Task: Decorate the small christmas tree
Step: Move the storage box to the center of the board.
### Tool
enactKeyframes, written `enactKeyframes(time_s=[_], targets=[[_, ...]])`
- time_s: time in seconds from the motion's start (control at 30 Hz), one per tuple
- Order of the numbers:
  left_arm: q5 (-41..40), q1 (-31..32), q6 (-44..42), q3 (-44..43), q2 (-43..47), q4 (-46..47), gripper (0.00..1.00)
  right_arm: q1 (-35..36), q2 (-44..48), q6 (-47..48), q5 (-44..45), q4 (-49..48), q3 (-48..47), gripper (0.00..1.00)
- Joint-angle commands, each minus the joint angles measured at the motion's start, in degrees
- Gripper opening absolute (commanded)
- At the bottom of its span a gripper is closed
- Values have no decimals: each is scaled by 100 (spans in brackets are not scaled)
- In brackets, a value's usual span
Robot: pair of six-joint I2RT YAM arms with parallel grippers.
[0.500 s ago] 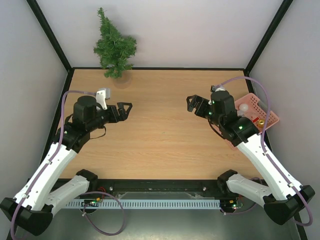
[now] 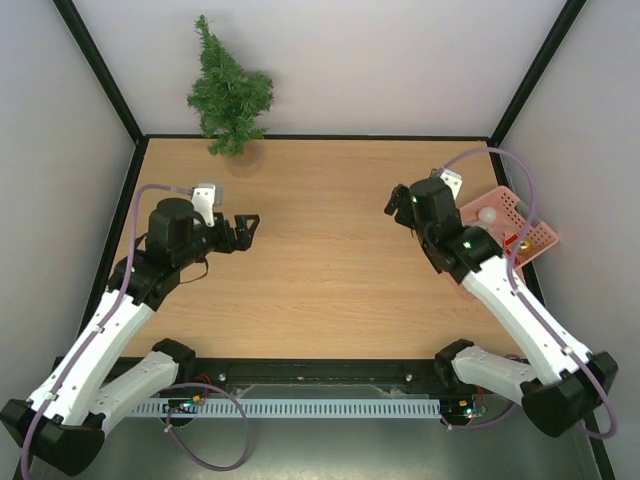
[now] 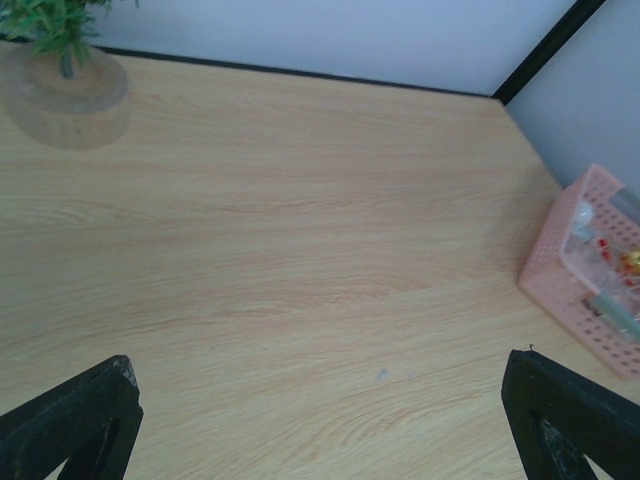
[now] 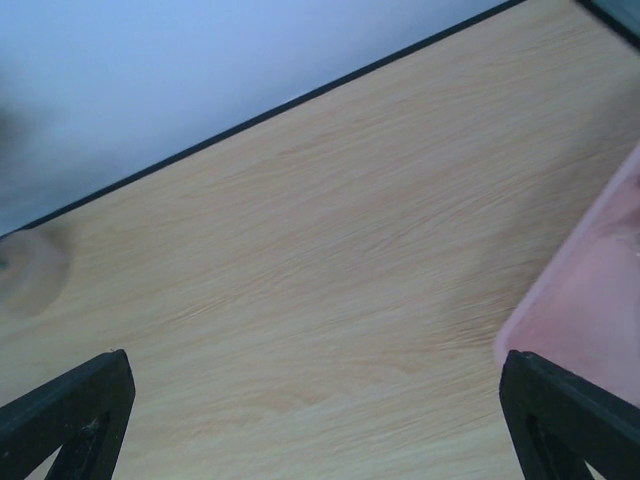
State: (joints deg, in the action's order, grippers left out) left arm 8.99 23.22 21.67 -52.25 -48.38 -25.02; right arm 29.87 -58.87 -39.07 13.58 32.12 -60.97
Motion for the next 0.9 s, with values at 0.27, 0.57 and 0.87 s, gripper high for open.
enactKeyframes(time_s=[0.27, 0.57, 0.87], targets=[[-592, 42, -594, 826, 311, 430, 100, -1739, -1707, -386, 649, -310, -146, 67], [-663, 182, -603, 906, 367, 436, 100, -2813, -2658, -702, -256, -705, -93, 52], [-675, 209, -625, 942, 503, 459, 100, -3206, -3272, -410, -880, -1326, 212, 45]])
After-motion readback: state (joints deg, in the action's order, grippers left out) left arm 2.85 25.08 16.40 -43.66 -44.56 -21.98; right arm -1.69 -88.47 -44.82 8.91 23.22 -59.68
